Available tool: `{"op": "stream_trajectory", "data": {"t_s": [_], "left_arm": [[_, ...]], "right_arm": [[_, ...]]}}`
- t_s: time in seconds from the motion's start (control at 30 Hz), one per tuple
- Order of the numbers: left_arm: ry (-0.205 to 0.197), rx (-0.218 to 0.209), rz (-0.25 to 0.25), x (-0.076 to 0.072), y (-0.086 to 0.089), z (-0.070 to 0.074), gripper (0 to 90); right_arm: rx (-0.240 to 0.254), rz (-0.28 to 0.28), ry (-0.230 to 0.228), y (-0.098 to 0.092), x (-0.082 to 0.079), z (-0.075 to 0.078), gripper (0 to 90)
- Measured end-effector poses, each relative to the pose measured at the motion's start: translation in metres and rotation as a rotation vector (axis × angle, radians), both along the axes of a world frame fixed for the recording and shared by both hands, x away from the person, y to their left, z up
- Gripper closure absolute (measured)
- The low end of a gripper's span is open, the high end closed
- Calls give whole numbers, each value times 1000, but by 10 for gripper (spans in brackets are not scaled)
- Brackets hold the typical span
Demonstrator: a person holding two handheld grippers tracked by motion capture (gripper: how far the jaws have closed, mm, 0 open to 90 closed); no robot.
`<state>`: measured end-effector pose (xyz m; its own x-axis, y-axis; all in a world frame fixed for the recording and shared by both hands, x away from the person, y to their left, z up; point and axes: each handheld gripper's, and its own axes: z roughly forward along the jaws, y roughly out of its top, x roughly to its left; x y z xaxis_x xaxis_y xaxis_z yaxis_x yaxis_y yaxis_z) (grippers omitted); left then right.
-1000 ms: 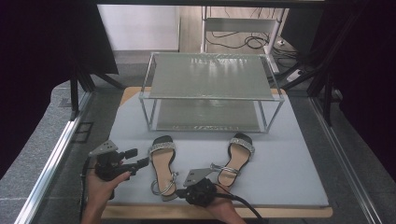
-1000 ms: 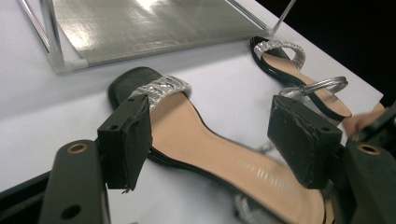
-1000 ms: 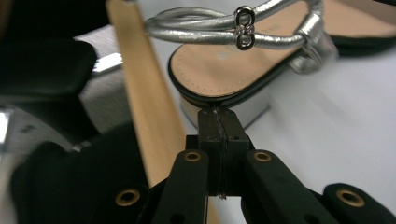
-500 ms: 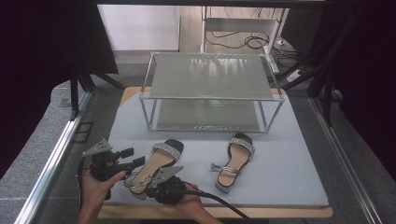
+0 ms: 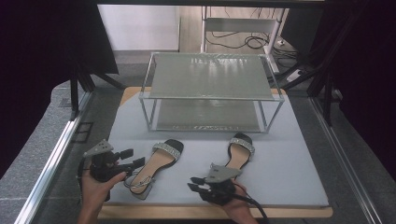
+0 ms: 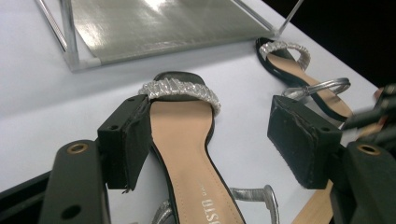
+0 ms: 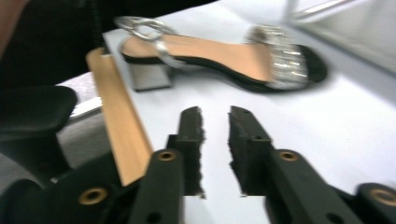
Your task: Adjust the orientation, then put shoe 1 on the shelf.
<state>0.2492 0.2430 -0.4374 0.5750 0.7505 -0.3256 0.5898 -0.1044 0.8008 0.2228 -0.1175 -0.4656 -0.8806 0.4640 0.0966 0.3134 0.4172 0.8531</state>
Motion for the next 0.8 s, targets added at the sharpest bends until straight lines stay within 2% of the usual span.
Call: {"op": "stream_trajectory", "data": {"t_s": [0.03,0.07,0.17,0.2,0.23,0.27,0.33,0.4,0.47,0.5,0.57,0.63,0.67,0.8], "left_arm": [[4,3,-1,1,-1,0,309],[8,6,1,2,-2,0,308],[37,38,12,6,-6,-2,307],[37,38,12,6,-6,-2,307],[48,43,11,8,-6,-2,307],[78,45,4,10,-9,-3,307],[106,37,-22,12,-11,-1,305],[114,46,-30,14,-12,1,302],[122,82,-24,16,-14,4,301],[140,111,-13,19,-17,7,292],[151,123,-12,21,-18,7,284],[193,178,-27,26,-26,7,260],[193,178,-27,26,-26,7,250],[244,265,-61,34,-38,3,225]], "right_arm": [[-5,-17,-12,-10,0,1,682],[-23,-46,-32,-28,0,1,633],[-31,-92,-35,-52,2,-1,578],[-31,-92,-35,-52,2,-1,578],[-20,-106,-33,-59,3,-1,564],[12,-131,-32,-72,5,-1,548],[38,-155,-16,-83,7,-3,540],[33,-160,-13,-87,8,-3,538],[38,-184,-25,-94,10,-2,537],[49,-195,-23,-97,11,-1,536],[54,-200,-25,-99,12,0,534],[66,-222,-30,-103,14,4,521],[66,-222,-30,-103,14,4,521],[67,-249,-25,-106,15,4,513]]}}
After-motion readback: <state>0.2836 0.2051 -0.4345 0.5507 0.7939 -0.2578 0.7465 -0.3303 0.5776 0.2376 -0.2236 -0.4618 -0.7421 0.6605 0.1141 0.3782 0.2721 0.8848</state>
